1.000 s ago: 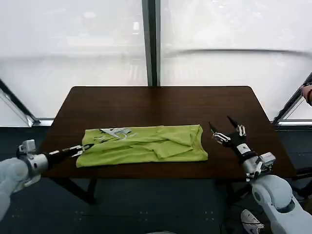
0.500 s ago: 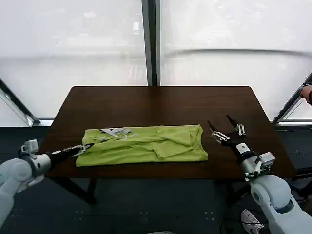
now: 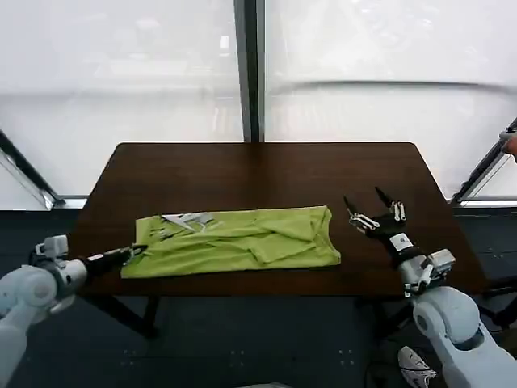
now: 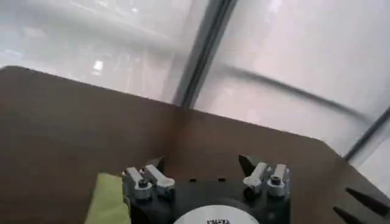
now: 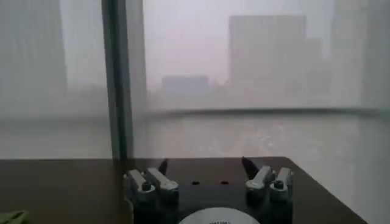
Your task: Fold and organize the clothes.
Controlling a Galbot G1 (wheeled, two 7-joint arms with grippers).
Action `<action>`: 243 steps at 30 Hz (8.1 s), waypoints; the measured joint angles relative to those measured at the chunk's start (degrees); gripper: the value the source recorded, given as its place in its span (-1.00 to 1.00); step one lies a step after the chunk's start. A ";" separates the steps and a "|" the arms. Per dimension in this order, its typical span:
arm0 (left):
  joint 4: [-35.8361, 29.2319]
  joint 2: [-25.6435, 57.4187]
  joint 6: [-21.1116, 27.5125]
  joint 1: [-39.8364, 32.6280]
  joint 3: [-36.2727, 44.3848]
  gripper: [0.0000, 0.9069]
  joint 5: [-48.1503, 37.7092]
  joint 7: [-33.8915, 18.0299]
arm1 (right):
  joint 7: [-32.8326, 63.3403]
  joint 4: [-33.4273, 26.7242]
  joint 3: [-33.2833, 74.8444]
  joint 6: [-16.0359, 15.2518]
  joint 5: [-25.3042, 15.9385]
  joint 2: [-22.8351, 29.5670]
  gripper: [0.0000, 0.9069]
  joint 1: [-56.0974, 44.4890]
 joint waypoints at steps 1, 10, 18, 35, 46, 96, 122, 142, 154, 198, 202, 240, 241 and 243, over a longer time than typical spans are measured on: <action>0.72 0.48 0.00 0.09 0.31 0.94 0.59 0.92 | 0.04 0.00 0.07 -0.05 -0.01 0.03 0.94 -0.05; 2.17 1.90 -0.03 0.80 4.17 0.94 1.39 2.80 | 0.33 0.22 0.35 -0.45 -0.07 0.15 0.94 -0.35; 1.69 0.83 -0.21 -0.08 6.38 0.94 1.51 2.56 | 0.53 0.74 0.63 -0.58 -0.04 0.21 0.94 -0.49; 0.30 -1.35 -0.20 -0.72 7.63 0.08 1.42 -1.33 | 0.71 1.51 0.38 -0.62 -0.09 1.33 0.94 0.24; -2.85 -3.74 0.14 0.55 5.97 -1.00 5.41 -5.05 | 3.57 0.51 -1.59 -0.62 0.10 2.66 0.94 2.98; -18.96 -21.37 -0.01 -10.29 15.90 -1.00 -1.31 -22.08 | 4.89 3.82 9.42 0.15 -5.72 12.83 0.94 -10.09; -15.64 -29.89 0.01 -8.35 21.49 0.94 15.30 -17.27 | 4.34 2.89 4.76 0.73 -8.22 11.60 0.94 -6.72; -26.92 -30.17 0.00 -3.19 8.74 0.94 25.45 -14.93 | 7.50 -4.22 -31.54 -9.52 -11.85 6.00 0.94 18.25; -29.12 -29.56 -2.15 1.61 1.21 0.94 30.15 -14.85 | 6.26 -12.12 -42.84 -10.95 -14.01 8.25 0.94 28.60; -30.91 -34.41 -3.30 8.13 -1.13 0.94 35.99 -13.22 | 1.57 -5.72 -39.21 -4.06 -25.46 1.05 0.94 22.89; -31.03 -34.62 -3.45 8.59 -1.42 0.94 36.33 -13.10 | -0.82 -5.12 -42.61 -4.10 -28.32 -2.14 0.94 24.28; -31.27 -35.60 -4.41 9.92 -2.33 0.94 37.52 -12.37 | -0.95 -5.92 -44.47 -4.39 -29.44 -5.10 -1.00 23.78; -31.27 -35.56 -4.41 9.85 -2.31 0.94 37.51 -12.37 | -0.95 -5.91 -44.18 -4.41 -29.44 -5.27 -1.00 23.44; -31.20 -35.41 -4.41 9.74 -2.28 0.94 37.47 -12.36 | -0.89 -5.86 -43.69 -4.17 -29.42 -5.54 -1.00 22.80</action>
